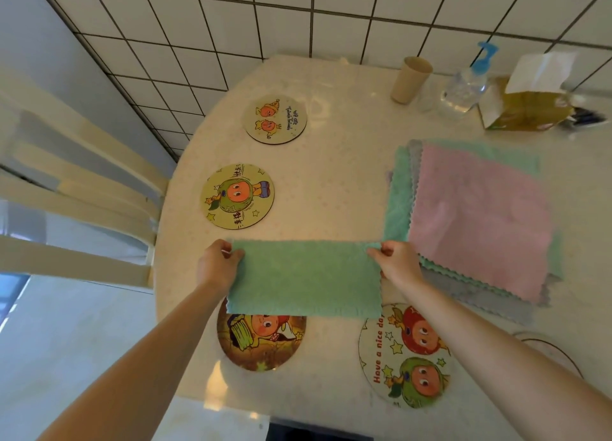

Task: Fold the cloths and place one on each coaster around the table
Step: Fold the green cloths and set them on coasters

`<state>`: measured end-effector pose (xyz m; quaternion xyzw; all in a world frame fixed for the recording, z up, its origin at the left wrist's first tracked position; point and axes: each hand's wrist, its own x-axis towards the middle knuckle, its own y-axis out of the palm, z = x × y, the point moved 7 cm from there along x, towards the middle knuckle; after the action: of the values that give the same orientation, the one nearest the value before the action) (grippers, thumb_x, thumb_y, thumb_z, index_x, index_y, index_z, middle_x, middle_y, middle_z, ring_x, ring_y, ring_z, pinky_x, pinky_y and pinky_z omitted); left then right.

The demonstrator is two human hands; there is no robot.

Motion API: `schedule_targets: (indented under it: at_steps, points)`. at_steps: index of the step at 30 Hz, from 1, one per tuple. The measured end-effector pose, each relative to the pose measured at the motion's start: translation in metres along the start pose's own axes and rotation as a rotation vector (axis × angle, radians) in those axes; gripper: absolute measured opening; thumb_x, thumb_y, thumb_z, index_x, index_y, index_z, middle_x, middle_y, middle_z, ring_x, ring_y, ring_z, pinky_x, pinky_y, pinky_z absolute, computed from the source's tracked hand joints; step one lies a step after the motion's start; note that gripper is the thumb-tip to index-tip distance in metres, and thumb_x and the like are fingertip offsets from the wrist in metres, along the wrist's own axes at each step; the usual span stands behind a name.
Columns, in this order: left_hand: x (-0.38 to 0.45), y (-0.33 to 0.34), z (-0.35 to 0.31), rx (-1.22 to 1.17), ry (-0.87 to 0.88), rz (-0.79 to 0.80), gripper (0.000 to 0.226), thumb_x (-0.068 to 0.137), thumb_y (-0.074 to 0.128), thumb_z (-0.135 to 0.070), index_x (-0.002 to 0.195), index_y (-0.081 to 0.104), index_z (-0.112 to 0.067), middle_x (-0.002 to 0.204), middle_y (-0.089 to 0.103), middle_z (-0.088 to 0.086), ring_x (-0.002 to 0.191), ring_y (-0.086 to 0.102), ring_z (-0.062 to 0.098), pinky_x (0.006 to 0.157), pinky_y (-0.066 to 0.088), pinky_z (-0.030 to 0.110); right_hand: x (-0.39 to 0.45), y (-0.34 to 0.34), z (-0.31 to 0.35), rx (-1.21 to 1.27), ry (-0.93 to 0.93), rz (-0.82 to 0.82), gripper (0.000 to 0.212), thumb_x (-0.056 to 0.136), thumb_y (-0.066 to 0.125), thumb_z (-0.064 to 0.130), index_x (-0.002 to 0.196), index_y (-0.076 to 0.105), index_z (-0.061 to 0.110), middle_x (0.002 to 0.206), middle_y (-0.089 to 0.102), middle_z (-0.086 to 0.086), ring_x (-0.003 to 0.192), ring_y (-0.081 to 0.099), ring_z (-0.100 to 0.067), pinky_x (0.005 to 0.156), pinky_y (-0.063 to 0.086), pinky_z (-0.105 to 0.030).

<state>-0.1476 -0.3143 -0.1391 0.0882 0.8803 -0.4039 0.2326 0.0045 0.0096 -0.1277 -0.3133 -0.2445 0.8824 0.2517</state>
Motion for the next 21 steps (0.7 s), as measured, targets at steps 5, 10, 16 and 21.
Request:
schedule_targets:
  at_steps: [5,10,16,21]
  points:
    - [-0.003,-0.002,-0.004,-0.024,0.071,-0.037,0.022,0.091,0.059,-0.035,0.093,0.062,-0.013,0.091,0.064,0.006,0.079,0.058,0.025,0.061,0.042,0.031,0.003,0.000,0.001,-0.073,0.007,-0.040,0.033,0.084,0.068,0.020,0.072,0.061,-0.009,0.060,0.051,-0.013,0.056,0.045,-0.019,0.054,0.033,-0.028]
    - [-0.022,-0.019,-0.008,0.016,0.202,-0.255,0.022,0.094,0.054,-0.025,0.110,0.059,-0.011,0.111,0.059,0.008,0.100,0.056,0.029,0.077,0.045,0.034,-0.013,-0.005,0.014,-0.204,-0.036,-0.094,0.022,0.092,0.056,0.012,0.104,0.061,-0.006,0.090,0.067,-0.018,0.075,0.063,-0.029,0.068,0.051,-0.035]
    - [-0.106,0.046,-0.015,0.404,0.879,0.011,0.045,0.095,0.047,-0.027,0.139,0.046,-0.016,0.146,0.042,0.003,0.138,0.031,0.027,0.116,0.025,0.047,-0.099,0.038,0.037,-0.701,-0.691,0.058,0.053,0.089,0.046,-0.002,0.141,0.039,0.008,0.149,0.034,-0.008,0.139,0.029,-0.026,0.114,0.017,-0.033]
    - [-0.138,0.088,0.023,0.720,1.019,0.143,0.056,0.096,0.035,-0.045,0.147,0.032,-0.021,0.158,0.022,-0.001,0.147,0.009,0.024,0.117,0.013,0.045,-0.139,0.067,0.005,-0.917,-0.861,0.207,0.061,0.073,0.065,-0.003,0.131,0.052,0.009,0.137,0.053,-0.004,0.128,0.048,-0.027,0.103,0.041,-0.040]
